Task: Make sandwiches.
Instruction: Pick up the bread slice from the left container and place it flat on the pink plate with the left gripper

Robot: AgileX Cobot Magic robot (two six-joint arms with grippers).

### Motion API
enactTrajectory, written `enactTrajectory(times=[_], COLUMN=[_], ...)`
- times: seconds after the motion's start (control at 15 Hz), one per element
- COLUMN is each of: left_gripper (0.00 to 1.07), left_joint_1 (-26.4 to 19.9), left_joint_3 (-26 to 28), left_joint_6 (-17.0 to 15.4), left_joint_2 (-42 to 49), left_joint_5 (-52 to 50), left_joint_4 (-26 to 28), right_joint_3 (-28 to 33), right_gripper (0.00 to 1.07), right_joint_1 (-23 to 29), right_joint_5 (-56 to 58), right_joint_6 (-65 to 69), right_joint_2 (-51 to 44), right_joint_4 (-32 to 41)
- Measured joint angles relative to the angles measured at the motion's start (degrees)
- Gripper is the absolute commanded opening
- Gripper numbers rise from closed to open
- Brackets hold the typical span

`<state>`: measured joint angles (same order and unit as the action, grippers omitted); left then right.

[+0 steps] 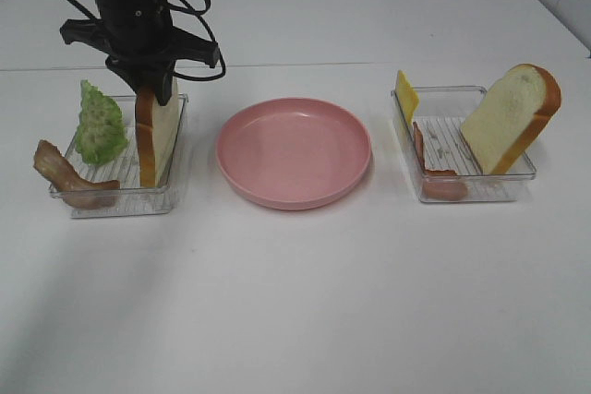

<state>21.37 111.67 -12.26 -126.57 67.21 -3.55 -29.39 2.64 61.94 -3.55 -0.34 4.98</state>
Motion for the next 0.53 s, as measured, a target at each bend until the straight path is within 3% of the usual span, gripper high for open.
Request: enactTrajectory(times=[0.4,0.53], left_gripper=[0.0,0.0], left_joint_1=[0.0,0.0], left_joint_3=[0.0,0.0], left_joint_6=[2.12,3.67], left_joint_2=[8.02,9.8], left_joint_5=[2.12,2.23], left_joint_4=[0.17,2.64], right_joint_3=[0.0,0.0], right_gripper=[0.73,0.73], right_joint_1=[0.0,0.0], right_joint_5=[0.0,0.0], right_joint_6=[0.0,0.0], right_joint_2=[0.0,0.0], right_joint_4=[0.11,0.11])
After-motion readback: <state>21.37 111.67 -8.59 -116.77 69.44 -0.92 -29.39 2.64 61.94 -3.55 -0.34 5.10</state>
